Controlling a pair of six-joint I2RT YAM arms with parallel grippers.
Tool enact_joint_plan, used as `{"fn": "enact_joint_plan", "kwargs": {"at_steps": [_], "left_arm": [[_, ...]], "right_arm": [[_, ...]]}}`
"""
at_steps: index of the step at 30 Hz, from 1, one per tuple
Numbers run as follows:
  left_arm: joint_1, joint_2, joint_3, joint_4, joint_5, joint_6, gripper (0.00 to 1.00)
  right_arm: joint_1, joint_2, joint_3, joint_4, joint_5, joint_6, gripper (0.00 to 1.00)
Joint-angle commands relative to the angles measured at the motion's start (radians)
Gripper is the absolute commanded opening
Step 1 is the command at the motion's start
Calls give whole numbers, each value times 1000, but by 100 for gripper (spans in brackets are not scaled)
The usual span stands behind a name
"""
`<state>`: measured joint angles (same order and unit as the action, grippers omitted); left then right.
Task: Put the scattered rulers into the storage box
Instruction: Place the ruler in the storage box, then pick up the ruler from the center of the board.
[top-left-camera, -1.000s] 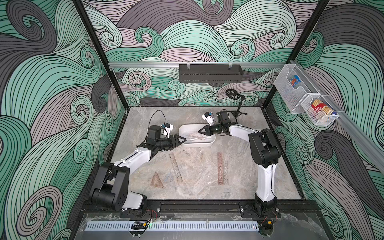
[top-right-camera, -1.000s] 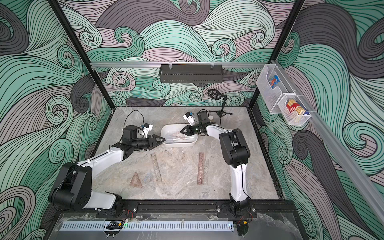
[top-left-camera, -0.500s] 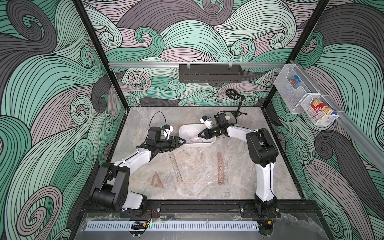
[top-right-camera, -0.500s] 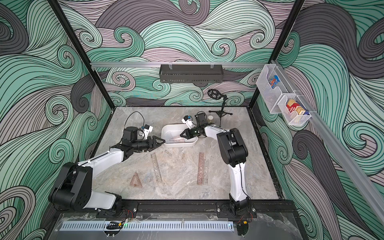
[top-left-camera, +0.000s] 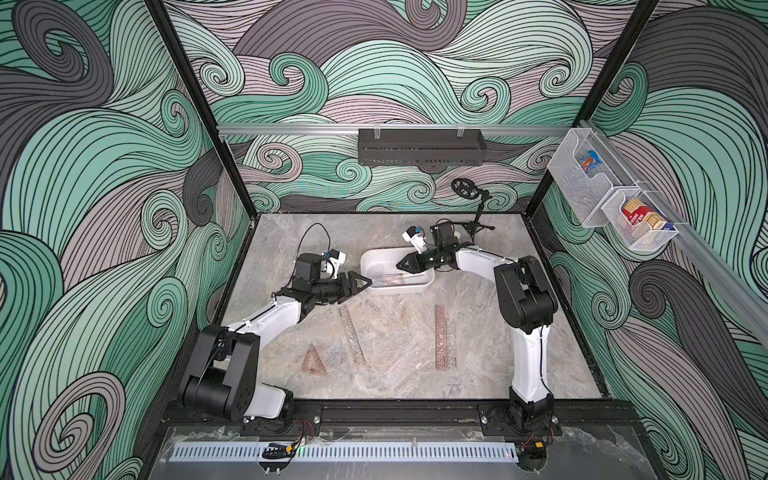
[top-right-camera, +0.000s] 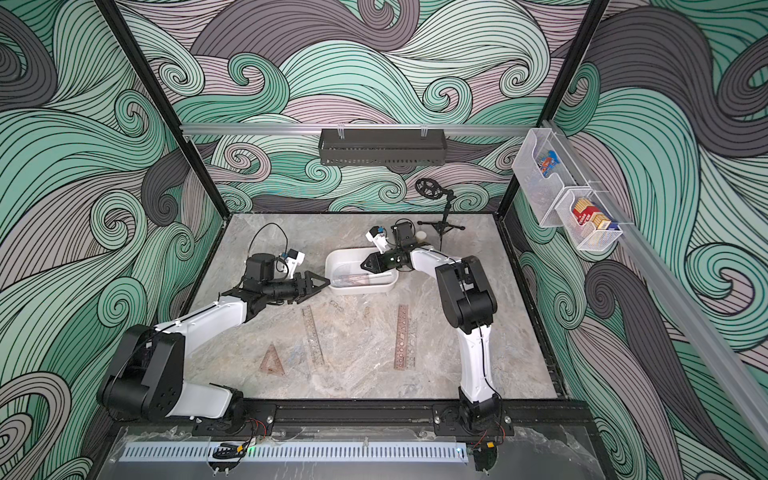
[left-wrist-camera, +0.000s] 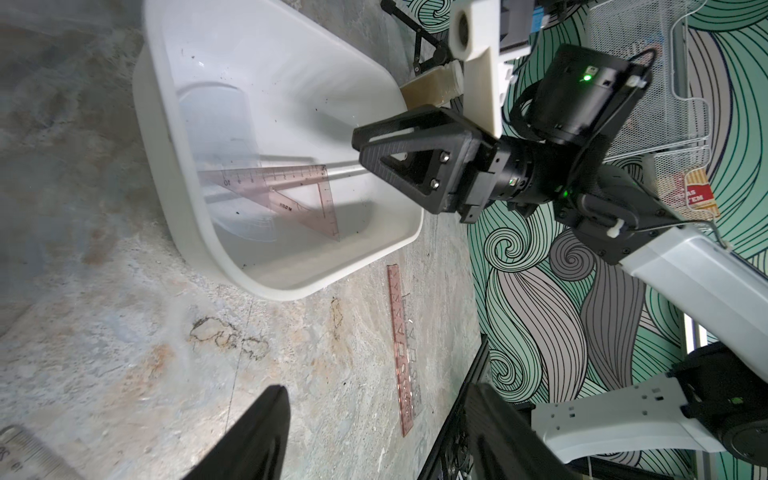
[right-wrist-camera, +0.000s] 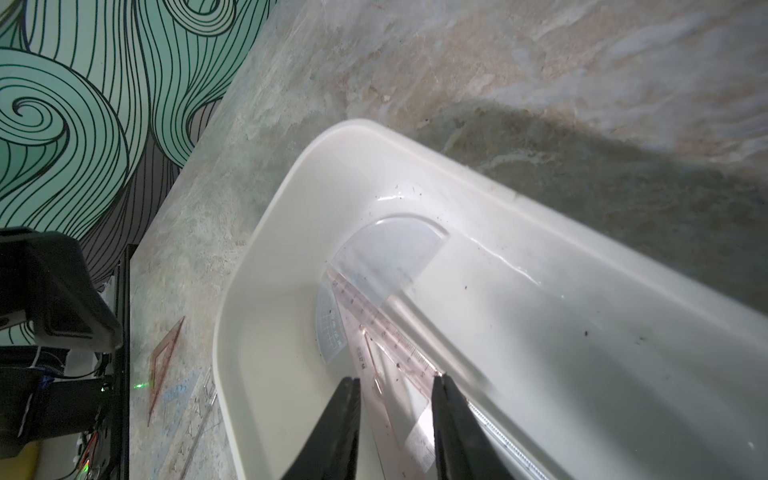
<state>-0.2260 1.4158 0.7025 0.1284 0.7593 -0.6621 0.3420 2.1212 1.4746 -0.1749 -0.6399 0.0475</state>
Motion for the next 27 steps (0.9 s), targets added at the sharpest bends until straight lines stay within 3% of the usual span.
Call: {"fn": "enact_joint_plan", "kwargs": {"at_steps": [1,7,14,20,27], "left_arm": [[8,-36,10,-97,-55,38,71],[4,-122,-62,-249,-168,62,72],[-36,-224,-209,-261,-227,-14,72],[-112,-220,-246,-219,-278,-66,72],[-156,-230,-262,-221,-352,-97,72]], "right_arm": [[0,-85,18,-2,30,20,35],[95,-289,-179,81,180,85,36],[262,-532,-534,350,203,248,37],[328,-576,-709,538,162,388,37],[336,-569,-768,577,153,401,37]]}}
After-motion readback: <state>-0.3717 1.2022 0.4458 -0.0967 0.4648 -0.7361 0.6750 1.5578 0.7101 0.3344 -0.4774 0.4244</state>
